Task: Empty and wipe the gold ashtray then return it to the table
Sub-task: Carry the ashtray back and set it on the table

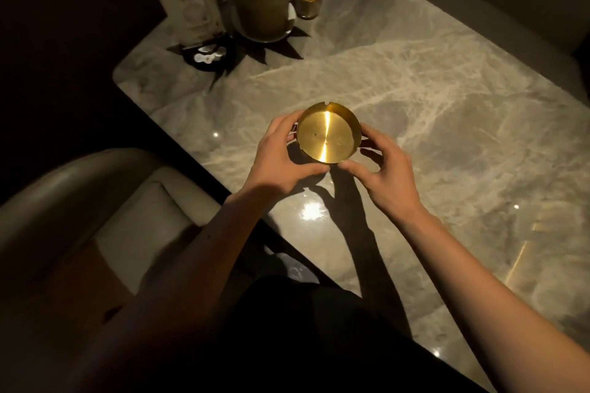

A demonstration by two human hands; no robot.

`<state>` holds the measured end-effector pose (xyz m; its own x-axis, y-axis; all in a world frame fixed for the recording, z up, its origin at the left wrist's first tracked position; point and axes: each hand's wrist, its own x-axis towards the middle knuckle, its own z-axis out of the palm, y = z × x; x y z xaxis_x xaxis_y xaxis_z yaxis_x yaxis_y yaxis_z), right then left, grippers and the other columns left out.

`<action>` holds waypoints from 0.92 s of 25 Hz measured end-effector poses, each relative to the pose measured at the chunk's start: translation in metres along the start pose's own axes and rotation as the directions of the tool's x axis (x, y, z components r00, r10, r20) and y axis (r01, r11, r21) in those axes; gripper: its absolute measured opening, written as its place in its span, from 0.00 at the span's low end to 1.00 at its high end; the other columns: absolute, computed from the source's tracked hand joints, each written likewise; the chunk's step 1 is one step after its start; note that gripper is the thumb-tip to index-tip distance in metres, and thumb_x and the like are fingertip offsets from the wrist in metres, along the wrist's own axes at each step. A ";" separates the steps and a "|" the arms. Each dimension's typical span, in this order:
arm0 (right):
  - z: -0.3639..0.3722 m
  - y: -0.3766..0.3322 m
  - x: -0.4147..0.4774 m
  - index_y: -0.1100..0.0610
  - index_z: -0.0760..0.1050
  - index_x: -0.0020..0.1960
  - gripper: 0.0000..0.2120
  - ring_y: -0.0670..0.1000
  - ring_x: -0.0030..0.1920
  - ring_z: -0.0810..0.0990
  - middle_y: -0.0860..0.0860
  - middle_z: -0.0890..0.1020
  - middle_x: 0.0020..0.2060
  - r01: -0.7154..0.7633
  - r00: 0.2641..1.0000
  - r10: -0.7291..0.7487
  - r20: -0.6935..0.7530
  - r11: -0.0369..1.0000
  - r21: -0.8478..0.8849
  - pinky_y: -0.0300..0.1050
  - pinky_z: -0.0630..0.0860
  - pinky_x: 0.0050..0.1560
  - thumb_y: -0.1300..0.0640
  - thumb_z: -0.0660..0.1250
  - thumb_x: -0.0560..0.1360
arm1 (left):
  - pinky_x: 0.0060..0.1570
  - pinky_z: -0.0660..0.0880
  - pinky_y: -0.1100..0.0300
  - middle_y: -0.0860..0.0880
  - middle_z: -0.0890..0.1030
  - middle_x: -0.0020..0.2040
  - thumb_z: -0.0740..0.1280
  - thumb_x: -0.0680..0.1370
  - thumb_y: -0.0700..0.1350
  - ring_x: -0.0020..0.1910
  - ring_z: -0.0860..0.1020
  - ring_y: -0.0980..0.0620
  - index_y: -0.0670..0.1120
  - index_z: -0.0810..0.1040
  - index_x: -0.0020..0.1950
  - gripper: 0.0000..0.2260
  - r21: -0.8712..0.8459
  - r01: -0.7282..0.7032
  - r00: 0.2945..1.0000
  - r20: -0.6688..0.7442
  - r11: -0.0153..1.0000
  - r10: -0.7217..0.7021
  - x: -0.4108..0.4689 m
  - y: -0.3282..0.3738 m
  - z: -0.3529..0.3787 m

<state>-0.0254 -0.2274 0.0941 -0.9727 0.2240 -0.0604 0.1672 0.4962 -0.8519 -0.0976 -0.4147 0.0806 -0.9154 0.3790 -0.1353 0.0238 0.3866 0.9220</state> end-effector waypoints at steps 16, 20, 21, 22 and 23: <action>0.191 -0.053 0.130 0.58 0.67 0.72 0.34 0.49 0.58 0.76 0.55 0.75 0.61 0.139 0.947 -0.088 0.308 0.979 -0.149 0.43 0.74 0.61 0.52 0.75 0.70 | 0.65 0.70 0.63 0.46 0.71 0.69 0.83 0.60 0.42 0.65 0.72 0.54 0.45 0.68 0.72 0.43 -0.064 0.160 0.935 -0.310 0.985 -0.172 0.048 -0.135 -0.148; 0.228 -0.057 0.167 0.58 0.66 0.72 0.31 0.53 0.63 0.74 0.57 0.74 0.65 0.192 0.924 -0.106 0.368 0.960 -0.206 0.40 0.69 0.62 0.56 0.73 0.72 | 0.65 0.74 0.59 0.46 0.71 0.67 0.83 0.59 0.41 0.65 0.74 0.51 0.44 0.69 0.71 0.43 -0.066 0.194 0.890 -0.407 0.979 -0.204 0.072 -0.165 -0.165; 0.237 -0.057 0.175 0.58 0.66 0.72 0.31 0.54 0.64 0.74 0.58 0.74 0.65 0.196 0.918 -0.102 0.383 0.957 -0.215 0.41 0.69 0.63 0.57 0.73 0.72 | 0.65 0.74 0.57 0.47 0.71 0.67 0.83 0.59 0.42 0.65 0.74 0.50 0.45 0.69 0.71 0.43 -0.055 0.204 0.879 -0.428 0.977 -0.207 0.077 -0.170 -0.168; 0.244 -0.056 0.182 0.58 0.67 0.72 0.30 0.55 0.64 0.74 0.58 0.74 0.65 0.193 0.914 -0.095 0.395 0.957 -0.216 0.44 0.69 0.65 0.57 0.73 0.72 | 0.65 0.74 0.57 0.47 0.71 0.67 0.83 0.59 0.42 0.65 0.74 0.50 0.45 0.69 0.71 0.43 -0.053 0.210 0.872 -0.442 0.976 -0.211 0.082 -0.177 -0.171; 0.249 -0.055 0.186 0.58 0.67 0.72 0.30 0.56 0.65 0.74 0.58 0.75 0.65 0.193 0.910 -0.092 0.405 0.957 -0.216 0.48 0.70 0.67 0.57 0.72 0.72 | 0.65 0.74 0.57 0.46 0.71 0.67 0.83 0.59 0.43 0.65 0.74 0.50 0.45 0.69 0.71 0.43 -0.043 0.225 0.865 -0.451 0.974 -0.219 0.084 -0.179 -0.172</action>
<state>-0.2560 -0.4216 0.0003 -0.9654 -0.1818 -0.1869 0.0068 0.6991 -0.7150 -0.2477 -0.5969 -0.0334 -0.9784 -0.1358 -0.1557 -0.1995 0.4256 0.8826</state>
